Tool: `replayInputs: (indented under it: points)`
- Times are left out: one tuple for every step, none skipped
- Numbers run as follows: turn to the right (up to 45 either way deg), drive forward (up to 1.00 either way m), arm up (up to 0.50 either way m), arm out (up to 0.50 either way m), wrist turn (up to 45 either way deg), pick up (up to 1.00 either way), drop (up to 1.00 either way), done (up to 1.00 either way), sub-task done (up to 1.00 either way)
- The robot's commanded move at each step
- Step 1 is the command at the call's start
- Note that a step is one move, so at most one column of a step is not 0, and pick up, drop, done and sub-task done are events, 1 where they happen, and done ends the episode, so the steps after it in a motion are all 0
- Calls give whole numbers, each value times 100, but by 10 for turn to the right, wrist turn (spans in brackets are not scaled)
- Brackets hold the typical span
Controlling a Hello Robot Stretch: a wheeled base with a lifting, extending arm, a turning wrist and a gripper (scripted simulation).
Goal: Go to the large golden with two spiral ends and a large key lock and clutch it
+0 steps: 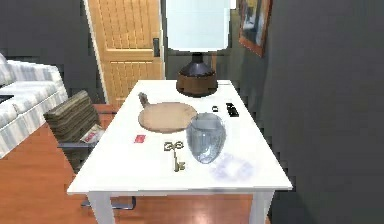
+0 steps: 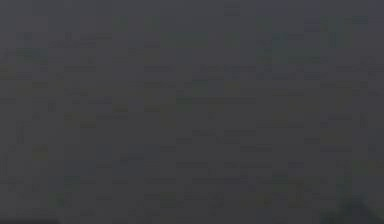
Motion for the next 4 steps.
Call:
replayInputs:
  points:
    - [-450, 0, 0, 0, 0, 0, 0, 0, 0]
    - [-420, 0, 0, 0, 0, 0, 0, 0, 0]
    - [0, 0, 50, 0, 0, 0, 0, 0, 0]
    - [0, 0, 34, 0, 0, 0, 0, 0, 0]
